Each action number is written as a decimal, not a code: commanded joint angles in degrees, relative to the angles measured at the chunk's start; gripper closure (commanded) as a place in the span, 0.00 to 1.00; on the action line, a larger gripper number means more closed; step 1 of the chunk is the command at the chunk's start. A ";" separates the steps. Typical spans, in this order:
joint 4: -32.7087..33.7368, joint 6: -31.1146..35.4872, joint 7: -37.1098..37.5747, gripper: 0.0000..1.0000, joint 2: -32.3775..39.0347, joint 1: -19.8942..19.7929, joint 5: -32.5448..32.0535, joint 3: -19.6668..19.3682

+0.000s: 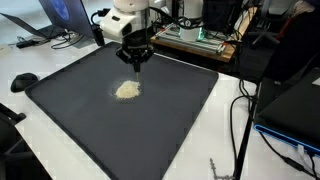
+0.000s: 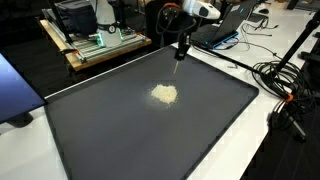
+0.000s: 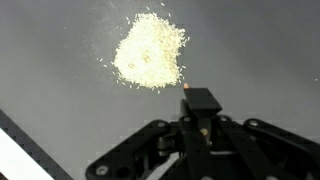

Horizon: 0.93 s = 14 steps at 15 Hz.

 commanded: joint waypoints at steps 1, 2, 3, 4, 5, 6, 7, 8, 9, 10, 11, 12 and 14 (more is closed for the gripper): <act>6.79 -3.58 5.12 0.97 4.28 -11.43 -8.33 12.84; 8.02 -4.45 6.49 0.97 5.36 -12.99 -10.82 14.90; 9.27 -5.45 8.04 0.97 6.39 -14.09 -13.13 16.51; 10.36 -6.65 9.37 0.97 7.26 -14.81 -15.28 17.79; 11.35 -7.98 10.21 0.97 8.06 -15.30 -17.06 18.87; 12.28 -9.22 11.09 0.97 8.81 -15.56 -18.66 19.68; 12.86 -10.36 11.69 0.97 9.40 -15.47 -20.60 20.34; 12.63 -11.10 11.99 0.97 9.63 -15.07 -23.10 20.75; 11.98 -11.57 12.11 0.97 9.56 -14.70 -25.58 21.14; 10.68 -11.45 12.13 0.97 9.12 -14.37 -28.30 21.55; 8.70 -10.85 11.96 0.97 8.19 -14.28 -30.77 22.06; 6.28 -9.88 12.27 0.97 6.85 -14.31 -33.37 22.46; 1.06 -7.35 12.83 0.97 4.21 -14.78 -38.62 23.65</act>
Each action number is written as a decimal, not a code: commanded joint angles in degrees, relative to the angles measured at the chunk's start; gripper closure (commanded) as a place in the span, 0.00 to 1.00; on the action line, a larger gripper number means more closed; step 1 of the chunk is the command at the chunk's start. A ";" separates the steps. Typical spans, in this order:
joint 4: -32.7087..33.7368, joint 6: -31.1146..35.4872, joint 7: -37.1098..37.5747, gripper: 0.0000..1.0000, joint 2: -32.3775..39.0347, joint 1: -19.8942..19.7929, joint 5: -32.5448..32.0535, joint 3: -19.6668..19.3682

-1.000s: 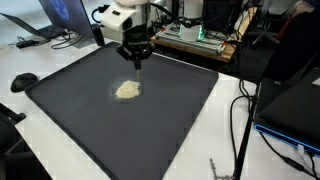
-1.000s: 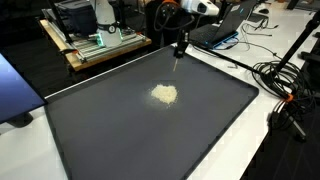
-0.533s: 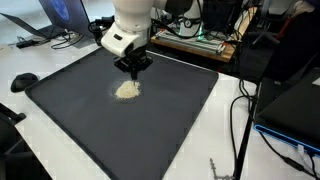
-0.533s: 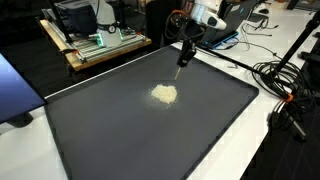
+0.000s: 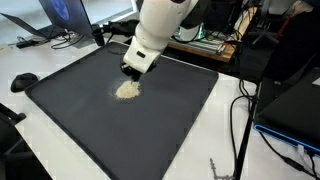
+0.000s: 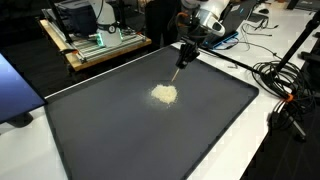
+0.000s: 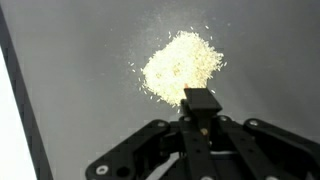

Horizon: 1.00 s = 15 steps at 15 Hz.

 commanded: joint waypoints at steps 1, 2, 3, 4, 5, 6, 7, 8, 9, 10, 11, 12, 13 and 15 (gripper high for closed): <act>-9.30 3.27 1.90 0.97 -5.23 -0.82 -9.67 2.13; -11.52 4.37 2.57 0.97 -6.21 -1.07 -12.03 2.66; -13.79 5.63 2.79 0.97 -7.36 -1.51 -14.03 3.29; -16.17 7.92 2.27 0.97 -8.56 -2.24 -15.80 4.00; -18.82 11.08 0.19 0.97 -9.98 -3.24 -17.65 4.76; -11.86 6.02 1.69 0.97 -5.00 -2.85 -14.61 5.12; -13.14 6.70 1.97 0.88 -5.61 -3.14 -14.96 5.53; -13.13 6.58 1.98 0.88 -5.61 -3.35 -14.90 5.77; -12.79 6.54 1.97 0.88 -5.44 -3.43 -14.88 5.85; -12.44 6.50 1.96 0.88 -5.21 -3.46 -14.88 5.86; -12.36 6.46 1.96 0.97 -5.16 -3.47 -14.88 5.87; -12.26 7.29 1.73 0.97 -4.91 -3.46 -15.95 5.83; -12.28 7.63 0.91 0.97 -4.79 -3.72 -15.80 6.07; -12.39 8.01 0.34 0.97 -4.72 -3.84 -16.11 6.29</act>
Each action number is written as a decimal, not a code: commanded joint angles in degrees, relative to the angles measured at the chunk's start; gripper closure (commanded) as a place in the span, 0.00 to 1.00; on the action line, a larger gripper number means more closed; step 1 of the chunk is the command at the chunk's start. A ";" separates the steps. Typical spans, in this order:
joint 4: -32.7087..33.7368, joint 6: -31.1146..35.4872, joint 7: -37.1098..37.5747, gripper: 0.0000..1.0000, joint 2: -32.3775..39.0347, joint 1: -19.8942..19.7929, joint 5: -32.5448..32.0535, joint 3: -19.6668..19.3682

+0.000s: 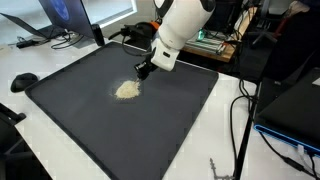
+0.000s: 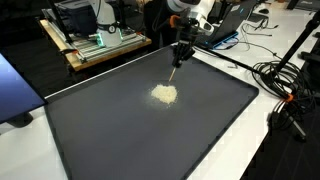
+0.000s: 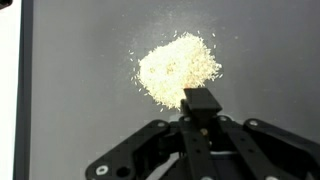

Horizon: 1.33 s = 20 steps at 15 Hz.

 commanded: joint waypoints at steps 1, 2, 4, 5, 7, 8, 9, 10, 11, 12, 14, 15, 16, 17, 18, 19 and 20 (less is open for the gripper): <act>-0.05 0.95 -1.25 0.97 0.27 -1.85 -2.29 1.65; -0.26 1.42 -1.68 0.97 0.25 -1.87 -3.00 1.68; -0.08 2.01 -2.19 0.97 0.70 -1.85 -5.09 1.59; 0.09 2.31 -2.58 0.97 0.99 -2.04 -5.79 1.66; 0.37 3.34 -4.24 0.97 1.58 -2.69 -6.44 1.85; 0.53 3.98 -5.12 0.97 1.86 -3.07 -6.55 1.97; 0.65 4.82 -6.14 0.97 2.20 -3.49 -6.59 2.07; 0.85 5.34 -6.91 0.97 2.57 -3.77 -6.66 2.07; 1.09 5.86 -7.70 0.97 2.98 -4.09 -6.59 2.07; 1.31 6.15 -8.29 0.97 3.31 -4.34 -6.42 2.05; 1.68 6.45 -9.53 0.97 3.86 -4.78 -6.24 2.00; 1.98 6.36 -9.94 0.97 4.20 -4.92 -6.20 1.95; 2.21 6.55 -10.55 0.97 4.50 -5.12 -6.16 1.93; 2.52 6.47 -10.93 0.97 4.87 -5.22 -6.11 1.89; 2.83 6.61 -11.65 0.97 5.24 -5.46 -5.92 1.92; 3.19 6.52 -11.93 0.97 5.63 -5.54 -5.90 1.86; 3.51 6.34 -12.33 0.97 6.00 -5.64 -5.76 1.83</act>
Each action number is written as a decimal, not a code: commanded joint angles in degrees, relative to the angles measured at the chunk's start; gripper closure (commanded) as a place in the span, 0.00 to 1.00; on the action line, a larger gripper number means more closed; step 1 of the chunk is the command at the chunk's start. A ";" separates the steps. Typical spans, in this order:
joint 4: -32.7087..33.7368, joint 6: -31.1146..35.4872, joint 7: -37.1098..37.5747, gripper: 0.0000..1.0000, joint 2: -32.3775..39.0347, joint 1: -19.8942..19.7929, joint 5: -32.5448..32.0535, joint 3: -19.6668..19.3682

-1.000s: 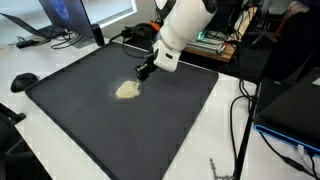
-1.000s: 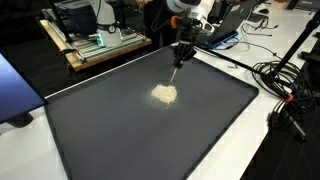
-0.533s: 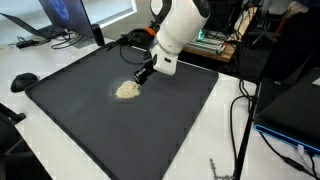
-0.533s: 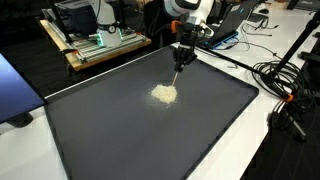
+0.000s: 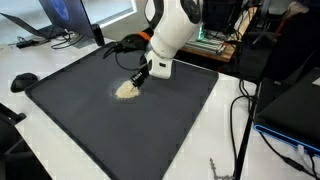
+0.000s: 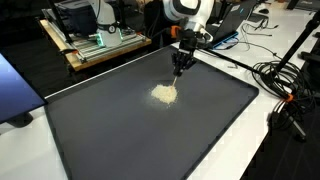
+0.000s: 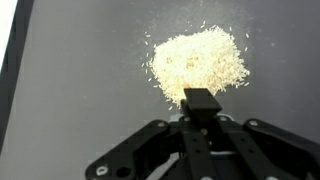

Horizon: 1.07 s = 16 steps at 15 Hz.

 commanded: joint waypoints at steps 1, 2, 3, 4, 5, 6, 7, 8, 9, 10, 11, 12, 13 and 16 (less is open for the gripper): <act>1.94 0.37 -2.27 0.97 1.92 -1.73 -0.86 0.89; 2.18 0.23 -2.82 0.97 2.25 -1.89 -0.68 0.92; 2.35 0.09 -3.09 0.97 2.47 -1.94 -0.70 0.87; 2.63 -0.24 -3.47 0.97 2.79 -1.99 -0.55 0.86; 2.84 -0.57 -3.66 0.97 3.06 -1.96 -0.60 0.81; 2.99 -0.94 -4.05 0.97 3.25 -1.94 -0.49 0.83; 3.05 -1.37 -4.52 0.97 3.20 -1.84 -0.45 0.85; 3.07 -1.65 -4.59 0.97 3.22 -1.75 -0.47 0.80; 3.08 -2.07 -4.90 0.97 3.21 -1.71 -0.40 0.80; 3.16 -2.60 -5.19 0.97 3.21 -1.65 -0.28 0.81; 3.18 -3.22 -5.22 0.97 3.21 -1.54 -0.31 0.77; 3.12 -3.58 -5.26 0.97 3.18 -1.52 -0.42 0.77; 3.07 -3.85 -5.37 0.97 3.14 -1.54 -0.47 0.82; 3.19 -4.15 -5.62 0.97 3.26 -1.64 -0.47 0.93</act>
